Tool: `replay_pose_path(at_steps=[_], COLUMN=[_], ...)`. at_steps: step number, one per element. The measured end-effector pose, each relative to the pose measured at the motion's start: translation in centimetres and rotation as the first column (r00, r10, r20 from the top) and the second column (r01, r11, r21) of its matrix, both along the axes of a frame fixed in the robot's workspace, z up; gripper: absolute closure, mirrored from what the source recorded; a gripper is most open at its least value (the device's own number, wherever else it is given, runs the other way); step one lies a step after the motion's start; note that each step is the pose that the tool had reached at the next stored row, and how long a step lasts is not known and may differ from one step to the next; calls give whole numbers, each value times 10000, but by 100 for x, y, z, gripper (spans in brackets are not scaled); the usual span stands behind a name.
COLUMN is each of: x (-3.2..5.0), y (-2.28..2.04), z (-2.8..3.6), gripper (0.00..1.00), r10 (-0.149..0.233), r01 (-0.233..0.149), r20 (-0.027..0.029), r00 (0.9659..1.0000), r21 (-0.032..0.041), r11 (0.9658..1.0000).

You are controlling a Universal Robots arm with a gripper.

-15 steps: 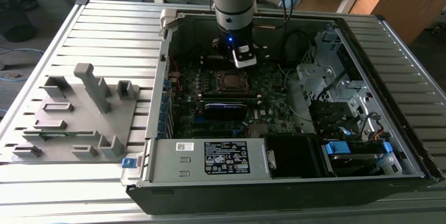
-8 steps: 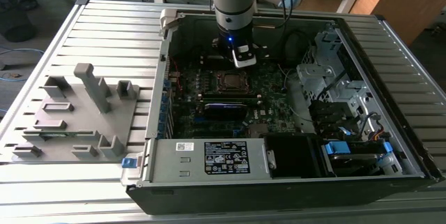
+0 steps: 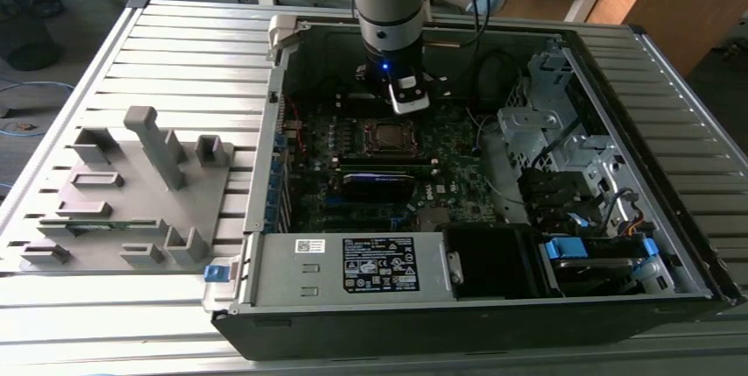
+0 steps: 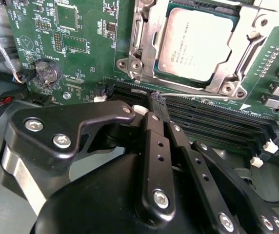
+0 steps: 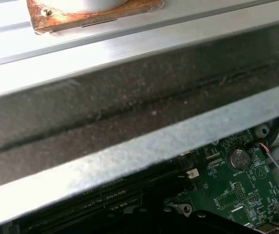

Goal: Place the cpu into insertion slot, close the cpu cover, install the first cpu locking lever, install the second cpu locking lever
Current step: 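Install the first cpu locking lever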

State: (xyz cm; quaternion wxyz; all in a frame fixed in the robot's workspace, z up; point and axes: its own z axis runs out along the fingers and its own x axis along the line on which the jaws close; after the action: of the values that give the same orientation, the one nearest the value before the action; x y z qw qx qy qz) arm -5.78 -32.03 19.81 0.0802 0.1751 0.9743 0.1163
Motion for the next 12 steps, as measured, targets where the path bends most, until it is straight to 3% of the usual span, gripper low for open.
replay_pose_path(at_steps=[8,12], x=[-3,-4], y=[0,0], z=[-9,-26], gripper=[89,89], r10=[0,-1], r01=[0,1], r20=[14,14], r00=[10000,10000], r21=[-1,-93], r11=[10000,10000])
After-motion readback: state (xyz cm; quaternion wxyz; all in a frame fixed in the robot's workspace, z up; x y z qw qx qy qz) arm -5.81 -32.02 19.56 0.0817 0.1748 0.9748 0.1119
